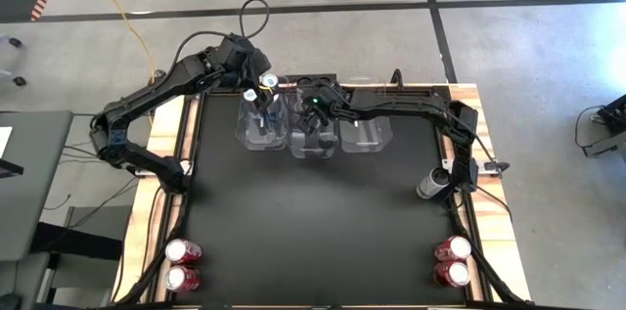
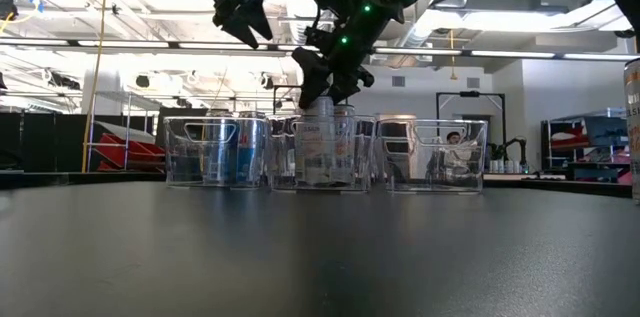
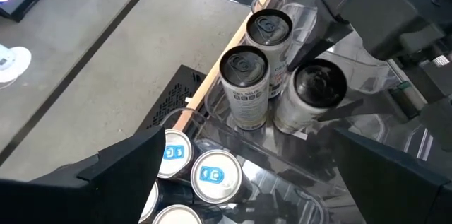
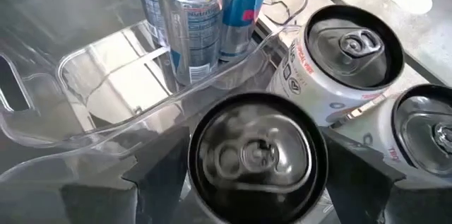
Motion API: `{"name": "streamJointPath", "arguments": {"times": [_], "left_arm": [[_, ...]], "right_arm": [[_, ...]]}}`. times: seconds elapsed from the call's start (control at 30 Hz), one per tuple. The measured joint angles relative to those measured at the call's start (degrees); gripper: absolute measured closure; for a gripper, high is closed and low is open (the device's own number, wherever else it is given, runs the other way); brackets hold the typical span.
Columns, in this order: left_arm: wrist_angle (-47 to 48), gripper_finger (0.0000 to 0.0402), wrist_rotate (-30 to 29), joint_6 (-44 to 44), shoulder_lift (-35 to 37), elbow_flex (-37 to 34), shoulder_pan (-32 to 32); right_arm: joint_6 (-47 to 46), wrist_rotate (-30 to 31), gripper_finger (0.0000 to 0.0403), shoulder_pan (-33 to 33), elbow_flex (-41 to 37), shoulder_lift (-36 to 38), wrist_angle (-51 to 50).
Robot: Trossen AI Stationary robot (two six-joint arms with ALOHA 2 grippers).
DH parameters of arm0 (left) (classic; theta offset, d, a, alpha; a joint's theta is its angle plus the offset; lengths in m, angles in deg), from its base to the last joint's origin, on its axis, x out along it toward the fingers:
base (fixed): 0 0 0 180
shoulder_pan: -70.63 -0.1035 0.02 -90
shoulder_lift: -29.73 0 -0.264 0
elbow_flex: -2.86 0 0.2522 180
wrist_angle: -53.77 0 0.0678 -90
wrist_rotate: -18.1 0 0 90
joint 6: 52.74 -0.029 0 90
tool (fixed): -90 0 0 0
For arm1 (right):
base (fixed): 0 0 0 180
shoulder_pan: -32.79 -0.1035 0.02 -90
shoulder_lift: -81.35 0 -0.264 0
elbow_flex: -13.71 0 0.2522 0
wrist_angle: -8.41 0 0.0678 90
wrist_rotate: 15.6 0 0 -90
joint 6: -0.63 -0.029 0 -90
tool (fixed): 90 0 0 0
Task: Sort soda cans
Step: Put the top white-yellow soda can into the center transparent bin
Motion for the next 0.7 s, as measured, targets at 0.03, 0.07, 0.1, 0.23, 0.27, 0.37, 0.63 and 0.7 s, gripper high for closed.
{"name": "streamJointPath", "arguments": {"times": [0.03,0.07,0.1,0.23,0.27,0.37,0.63,0.7], "left_arm": [[0.01,0.0006,0.00,0.05,0.00,0.00,0.00],[0.01,0.0006,0.00,0.19,0.00,0.00,0.00],[0.00,0.0006,0.00,0.28,0.00,0.00,0.00],[0.10,0.0006,0.00,0.39,0.00,0.00,0.00],[0.16,0.0006,0.00,0.39,0.00,0.00,0.00],[0.48,0.0006,0.00,0.39,0.00,0.00,0.00],[0.50,0.0006,0.00,0.09,0.00,0.00,0.00],[0.50,0.0006,0.00,0.13,0.00,0.00,0.00]], "right_arm": [[-0.02,-0.02,0.0091,0.00,0.00,0.00,-0.04],[-0.05,-0.02,0.0091,0.00,0.00,0.00,-0.09],[-0.24,-0.02,0.0091,-0.10,0.00,0.02,-0.14],[-2.70,-0.02,0.0090,-0.46,0.37,0.13,-0.58],[-3.28,-0.07,0.0090,-0.51,0.68,0.13,-0.96],[-3.97,-0.08,0.0090,-0.96,1.76,0.13,-0.94],[-2.54,-0.10,0.0090,-1.01,6.46,0.13,-0.93],[-2.14,-0.10,0.0090,-0.90,7.82,0.13,-1.09]]}}
